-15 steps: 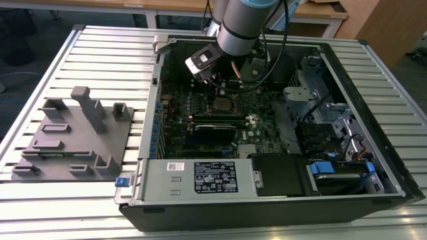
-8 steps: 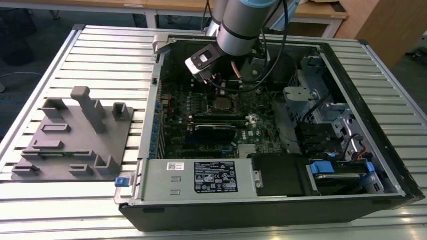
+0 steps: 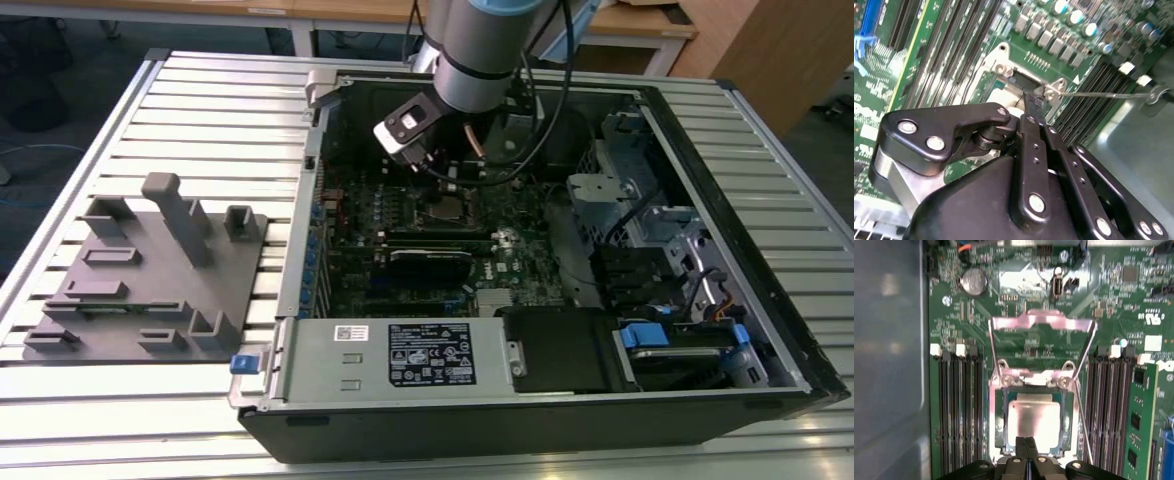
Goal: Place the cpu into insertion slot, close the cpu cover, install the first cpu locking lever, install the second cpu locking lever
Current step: 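Place the cpu into insertion slot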
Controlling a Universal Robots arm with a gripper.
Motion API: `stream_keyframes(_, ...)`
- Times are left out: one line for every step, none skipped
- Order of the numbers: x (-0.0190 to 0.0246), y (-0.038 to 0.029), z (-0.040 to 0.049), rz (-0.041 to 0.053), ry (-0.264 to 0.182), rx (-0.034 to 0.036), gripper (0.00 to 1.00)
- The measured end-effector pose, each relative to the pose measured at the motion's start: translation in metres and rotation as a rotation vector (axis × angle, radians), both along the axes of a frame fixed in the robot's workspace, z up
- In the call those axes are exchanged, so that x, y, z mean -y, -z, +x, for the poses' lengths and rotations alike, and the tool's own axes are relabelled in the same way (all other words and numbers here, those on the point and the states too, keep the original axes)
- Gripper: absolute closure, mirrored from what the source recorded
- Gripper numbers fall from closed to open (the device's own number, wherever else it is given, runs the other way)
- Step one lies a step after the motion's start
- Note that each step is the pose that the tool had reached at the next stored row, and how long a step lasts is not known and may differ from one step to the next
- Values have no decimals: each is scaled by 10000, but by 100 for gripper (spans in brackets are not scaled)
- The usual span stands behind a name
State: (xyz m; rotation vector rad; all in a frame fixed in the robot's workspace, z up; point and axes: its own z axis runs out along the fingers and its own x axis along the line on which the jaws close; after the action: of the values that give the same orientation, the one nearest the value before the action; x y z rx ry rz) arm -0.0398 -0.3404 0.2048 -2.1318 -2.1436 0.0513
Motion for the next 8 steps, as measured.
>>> stream_keyframes(0, 1, 4, 1, 0, 82, 90)
stream_keyframes(0, 2, 8, 2, 0, 168, 90)
stream_keyframes(0, 2, 12, 1, -1, 266, 90)
stream_keyframes(0, 3, 15, 1, -1, 365, 90)
stream_keyframes(0, 3, 18, 2, 0, 462, 90)
stream_keyframes(0, 3, 20, 1, 0, 558, 90)
stream_keyframes(0, 4, 24, 0, 0, 654, 90)
stream_keyframes(0, 5, 26, 1, 0, 729, 90)
